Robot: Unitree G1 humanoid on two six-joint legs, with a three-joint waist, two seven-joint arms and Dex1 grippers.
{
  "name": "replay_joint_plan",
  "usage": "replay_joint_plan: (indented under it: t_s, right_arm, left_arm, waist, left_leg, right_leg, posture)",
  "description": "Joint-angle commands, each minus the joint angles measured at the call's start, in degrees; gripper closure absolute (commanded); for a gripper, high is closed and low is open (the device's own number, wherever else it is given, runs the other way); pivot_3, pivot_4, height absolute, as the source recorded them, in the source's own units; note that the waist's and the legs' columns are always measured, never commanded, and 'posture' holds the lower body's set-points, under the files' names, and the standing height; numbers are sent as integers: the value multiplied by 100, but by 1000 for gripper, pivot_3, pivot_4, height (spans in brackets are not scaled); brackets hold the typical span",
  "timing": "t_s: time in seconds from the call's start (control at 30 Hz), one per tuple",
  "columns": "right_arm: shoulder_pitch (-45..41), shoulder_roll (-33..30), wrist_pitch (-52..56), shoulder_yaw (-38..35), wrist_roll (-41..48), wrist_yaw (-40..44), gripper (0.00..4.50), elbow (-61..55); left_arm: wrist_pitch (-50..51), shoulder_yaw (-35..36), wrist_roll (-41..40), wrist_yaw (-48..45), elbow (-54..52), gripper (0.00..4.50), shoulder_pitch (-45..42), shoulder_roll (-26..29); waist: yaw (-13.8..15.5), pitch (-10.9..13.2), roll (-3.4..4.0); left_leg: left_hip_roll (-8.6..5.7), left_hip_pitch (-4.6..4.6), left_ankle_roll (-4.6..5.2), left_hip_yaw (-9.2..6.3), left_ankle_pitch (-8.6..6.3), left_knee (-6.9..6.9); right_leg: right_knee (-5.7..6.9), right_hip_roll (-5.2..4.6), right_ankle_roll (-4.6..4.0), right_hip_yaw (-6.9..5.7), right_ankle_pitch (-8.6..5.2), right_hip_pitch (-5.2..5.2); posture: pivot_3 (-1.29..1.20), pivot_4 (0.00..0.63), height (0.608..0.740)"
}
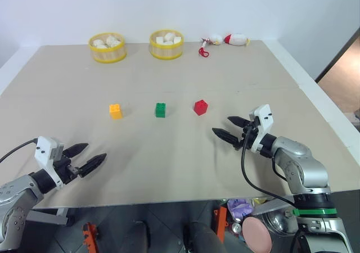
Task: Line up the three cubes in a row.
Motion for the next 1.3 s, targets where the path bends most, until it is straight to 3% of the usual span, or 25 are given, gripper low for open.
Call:
replay_joint_plan:
  t_s: [0.03,0.23,0.63,1.3]
  right_arm:
    - [-212,-49,-154,46,-155,-90,13,70]
    - [-904,195,-413,456,-940,-743,13,916]
    - [-2181,715,-1410,885,-1690,-905,13,3066]
    - [-3137,1536,-2142,807,-1925,-1175,13,4717]
  left_arm:
    - [-98,-56,-16,-119,-260,0,-47,63]
    - [-393,-598,81,-329,-511,0,-490,-84]
    - [-309,-1731,180,-496,-763,0,-1411,-306]
    - [-372,-1770,414,-209,-477,0,-1639,-686]
  waist:
    - [-1,0,0]
    - [-6,-1,-3]
    - [-38,-1,-4]
    - [-112,-1,-4]
  left_leg:
    - [0,0,0,7,0,0]
    - [2,3,1,38,1,18]
    - [13,-1,5,52,2,24]
    - [45,4,5,63,2,25]
  right_leg:
    - [0,0,3,6,2,-2]
    - [0,6,10,39,24,-7]
    - [-3,23,25,60,38,-12]
    - [-3,54,4,70,54,-18]
  posture:
    - [0,150,740]
    - [0,150,740]
    - [0,150,740]
    - [0,150,740]
